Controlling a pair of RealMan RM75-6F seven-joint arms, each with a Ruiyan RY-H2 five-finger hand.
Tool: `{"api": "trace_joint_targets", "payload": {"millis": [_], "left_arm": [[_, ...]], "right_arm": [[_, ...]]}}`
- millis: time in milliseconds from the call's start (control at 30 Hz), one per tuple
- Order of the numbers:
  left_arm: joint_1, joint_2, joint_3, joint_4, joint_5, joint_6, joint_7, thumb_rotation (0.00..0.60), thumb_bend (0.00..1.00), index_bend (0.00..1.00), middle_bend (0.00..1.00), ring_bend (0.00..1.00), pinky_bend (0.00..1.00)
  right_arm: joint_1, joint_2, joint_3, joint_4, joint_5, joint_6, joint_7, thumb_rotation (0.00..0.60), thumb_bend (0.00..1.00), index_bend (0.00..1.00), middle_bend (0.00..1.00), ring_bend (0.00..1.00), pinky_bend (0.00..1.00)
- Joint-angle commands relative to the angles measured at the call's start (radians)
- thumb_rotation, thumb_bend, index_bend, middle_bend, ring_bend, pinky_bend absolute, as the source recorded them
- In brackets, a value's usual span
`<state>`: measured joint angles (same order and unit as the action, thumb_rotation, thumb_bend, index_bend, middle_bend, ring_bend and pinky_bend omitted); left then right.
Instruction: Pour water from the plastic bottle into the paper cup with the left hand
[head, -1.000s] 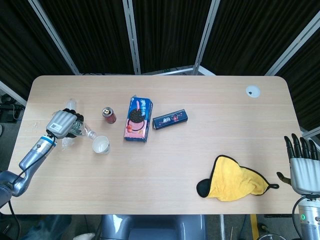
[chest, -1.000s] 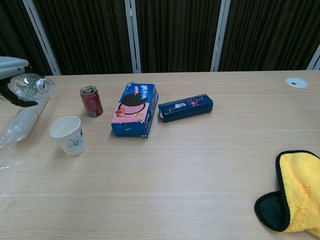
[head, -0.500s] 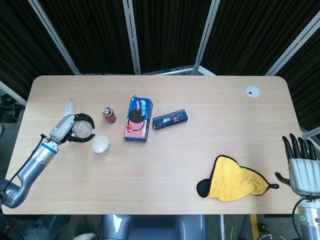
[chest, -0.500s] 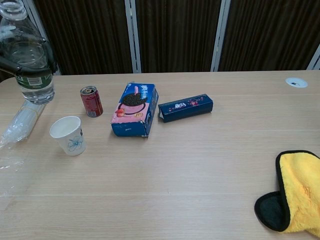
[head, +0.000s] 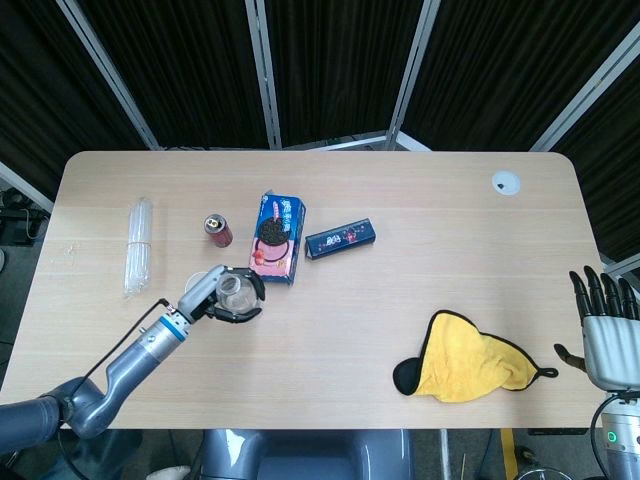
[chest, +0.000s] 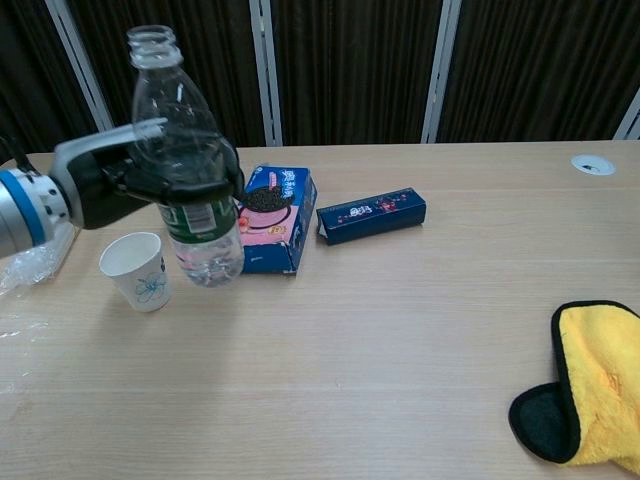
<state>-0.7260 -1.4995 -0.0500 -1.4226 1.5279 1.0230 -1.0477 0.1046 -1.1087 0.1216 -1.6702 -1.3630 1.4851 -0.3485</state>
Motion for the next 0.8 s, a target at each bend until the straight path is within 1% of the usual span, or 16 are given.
{"api": "trace_joint_targets", "payload": {"millis": [33, 100, 267, 400, 667, 733, 800], "left_arm": [[-0.017, -0.107, -0.012, 0.064, -0.049, -0.054, 0.031, 0.600, 0.37, 0.67, 0.52, 0.36, 0.36], [-0.020, -0.154, -0.015, 0.106, -0.066, -0.072, 0.031, 0.600, 0.37, 0.66, 0.52, 0.36, 0.36], [-0.024, -0.234, -0.019, 0.194, -0.078, -0.090, 0.028, 0.600, 0.37, 0.66, 0.52, 0.36, 0.36], [-0.022, -0.281, -0.016, 0.262, -0.068, -0.087, 0.025, 0.600, 0.37, 0.66, 0.52, 0.36, 0.36], [-0.014, -0.333, -0.002, 0.348, -0.054, -0.086, 0.015, 0.600, 0.33, 0.64, 0.51, 0.35, 0.36], [-0.014, -0.337, 0.000, 0.359, -0.049, -0.084, 0.011, 0.600, 0.31, 0.62, 0.49, 0.34, 0.36], [-0.012, -0.341, 0.004, 0.368, -0.043, -0.081, 0.011, 0.600, 0.28, 0.60, 0.45, 0.31, 0.35]], "right_arm": [[0.001, 0.001, 0.002, 0.005, 0.007, -0.006, 0.004, 0.600, 0.00, 0.00, 0.00, 0.00, 0.00], [0.003, 0.000, 0.004, 0.009, 0.014, -0.011, 0.005, 0.600, 0.00, 0.00, 0.00, 0.00, 0.00], [0.007, -0.001, 0.007, 0.015, 0.024, -0.020, 0.005, 0.600, 0.00, 0.00, 0.00, 0.00, 0.00], [0.010, -0.003, 0.008, 0.018, 0.030, -0.027, 0.004, 0.600, 0.00, 0.00, 0.00, 0.00, 0.00], [0.013, -0.005, 0.007, 0.020, 0.033, -0.033, 0.001, 0.600, 0.00, 0.00, 0.00, 0.00, 0.00], [0.013, -0.006, 0.006, 0.020, 0.032, -0.032, 0.000, 0.600, 0.00, 0.00, 0.00, 0.00, 0.00], [0.013, -0.006, 0.006, 0.019, 0.031, -0.031, -0.001, 0.600, 0.00, 0.00, 0.00, 0.00, 0.00]]}}
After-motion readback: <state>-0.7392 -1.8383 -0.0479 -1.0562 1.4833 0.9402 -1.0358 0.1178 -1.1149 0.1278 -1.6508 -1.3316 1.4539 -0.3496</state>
